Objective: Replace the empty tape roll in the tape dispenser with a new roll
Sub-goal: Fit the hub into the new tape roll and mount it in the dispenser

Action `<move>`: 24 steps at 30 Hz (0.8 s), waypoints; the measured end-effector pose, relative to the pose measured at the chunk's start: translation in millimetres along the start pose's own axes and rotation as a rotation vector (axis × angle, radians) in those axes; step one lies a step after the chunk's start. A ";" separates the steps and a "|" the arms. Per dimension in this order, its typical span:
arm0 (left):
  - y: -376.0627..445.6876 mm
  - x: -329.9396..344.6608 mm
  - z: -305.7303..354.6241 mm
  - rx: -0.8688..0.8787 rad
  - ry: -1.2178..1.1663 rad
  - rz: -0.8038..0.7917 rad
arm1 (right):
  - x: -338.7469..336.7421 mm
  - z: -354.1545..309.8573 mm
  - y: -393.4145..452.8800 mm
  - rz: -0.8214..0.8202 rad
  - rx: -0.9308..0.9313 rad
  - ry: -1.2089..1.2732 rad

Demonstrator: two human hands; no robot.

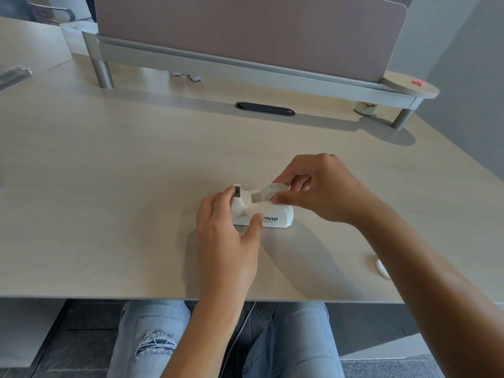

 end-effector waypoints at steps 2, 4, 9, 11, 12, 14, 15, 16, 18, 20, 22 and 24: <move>-0.2 -0.4 0.7 0.007 0.018 -0.004 | -0.8 -2.2 -0.4 -0.033 0.003 -0.038; -0.6 -0.3 0.8 0.008 0.034 -0.008 | -0.4 -4.9 -0.7 -0.072 0.008 -0.079; -1.0 0.9 -0.4 0.004 0.032 -0.019 | 0.2 -15.9 1.8 -0.104 0.011 -0.187; -1.2 1.1 -0.8 0.000 0.026 -0.019 | -0.2 -19.1 3.9 -0.121 0.022 -0.221; -1.3 1.0 -1.0 -0.002 0.024 -0.017 | 0.0 -20.8 4.7 -0.136 0.021 -0.238; -1.3 0.9 -1.3 -0.001 0.023 -0.015 | -0.4 -23.0 7.2 -0.156 0.017 -0.276; -1.3 0.8 -1.4 0.000 0.022 -0.015 | -0.7 -23.8 8.7 -0.163 0.017 -0.294; -1.3 0.7 -1.3 0.001 0.017 -0.015 | -0.5 -24.3 10.0 -0.167 0.019 -0.309; -0.9 0.5 -2.0 0.002 0.006 -0.015 | 0.8 -24.9 11.8 -0.168 0.016 -0.324; 0.1 0.9 -3.9 -0.001 -0.001 -0.011 | 2.6 -24.8 11.6 -0.158 0.008 -0.328; 1.2 1.6 -6.3 -0.012 -0.021 -0.002 | 3.1 -24.2 10.3 -0.144 0.008 -0.312; 2.0 1.1 -7.7 -0.020 -0.050 0.008 | 2.4 -22.6 8.0 -0.126 0.008 -0.290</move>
Point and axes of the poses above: each hand's wrist, its own y-axis towards the middle knuckle, its own x-axis out of the palm, z = x × y, the point moved 7 cm from there along y, towards the middle knuckle, and after that the axes turned 7 degrees about x, right-handed, at the moved point
